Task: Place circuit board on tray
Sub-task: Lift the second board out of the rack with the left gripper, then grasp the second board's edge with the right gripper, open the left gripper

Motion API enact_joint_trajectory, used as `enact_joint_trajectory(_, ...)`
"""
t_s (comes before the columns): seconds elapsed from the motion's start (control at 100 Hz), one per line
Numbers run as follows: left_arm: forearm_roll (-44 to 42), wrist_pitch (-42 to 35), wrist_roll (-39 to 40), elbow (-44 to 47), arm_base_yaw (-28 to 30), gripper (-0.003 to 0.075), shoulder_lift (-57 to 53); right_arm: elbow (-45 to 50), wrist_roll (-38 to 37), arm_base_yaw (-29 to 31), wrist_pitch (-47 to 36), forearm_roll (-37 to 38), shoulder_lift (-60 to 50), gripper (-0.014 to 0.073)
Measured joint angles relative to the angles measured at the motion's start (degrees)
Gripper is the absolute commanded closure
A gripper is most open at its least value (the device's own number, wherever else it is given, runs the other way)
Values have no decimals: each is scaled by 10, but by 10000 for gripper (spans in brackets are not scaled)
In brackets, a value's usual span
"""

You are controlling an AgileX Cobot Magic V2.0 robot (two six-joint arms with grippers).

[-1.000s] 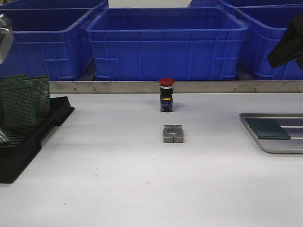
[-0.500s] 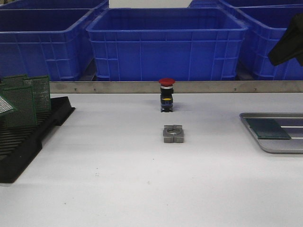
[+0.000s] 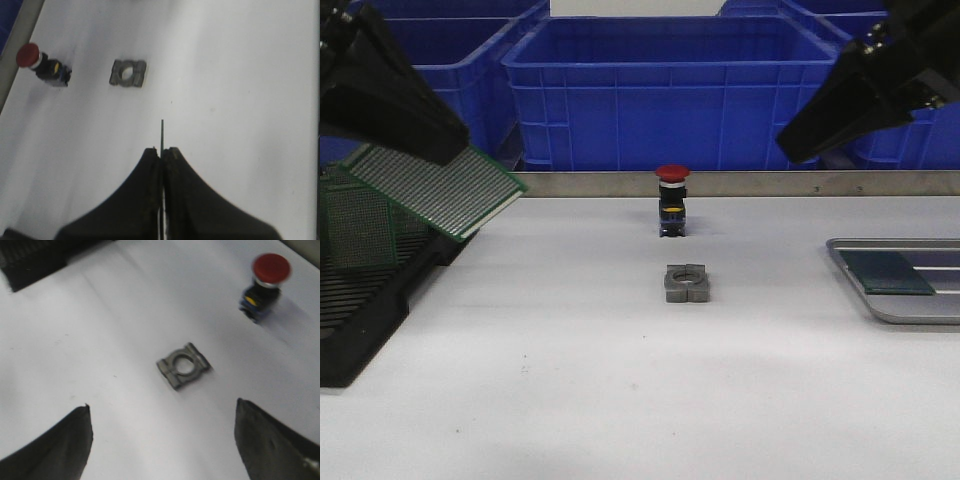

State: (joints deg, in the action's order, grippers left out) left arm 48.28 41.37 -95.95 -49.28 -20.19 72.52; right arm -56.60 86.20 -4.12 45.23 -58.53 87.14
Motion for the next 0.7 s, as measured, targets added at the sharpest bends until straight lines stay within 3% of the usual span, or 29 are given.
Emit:
enact_joint_trajectory(0.25,105,56,-62,-12,-1,740,34,0,150,-110,58,-49,0,70)
enact_joint_trajectory(0.62,192,96,-102,-13,-2,740,63,0,182,-200,27,-81,9,78)
enact_joint_trajectory(0.7,204,102,-108,-13,-2,740,65,0,184,-208,22,-93,10,129)
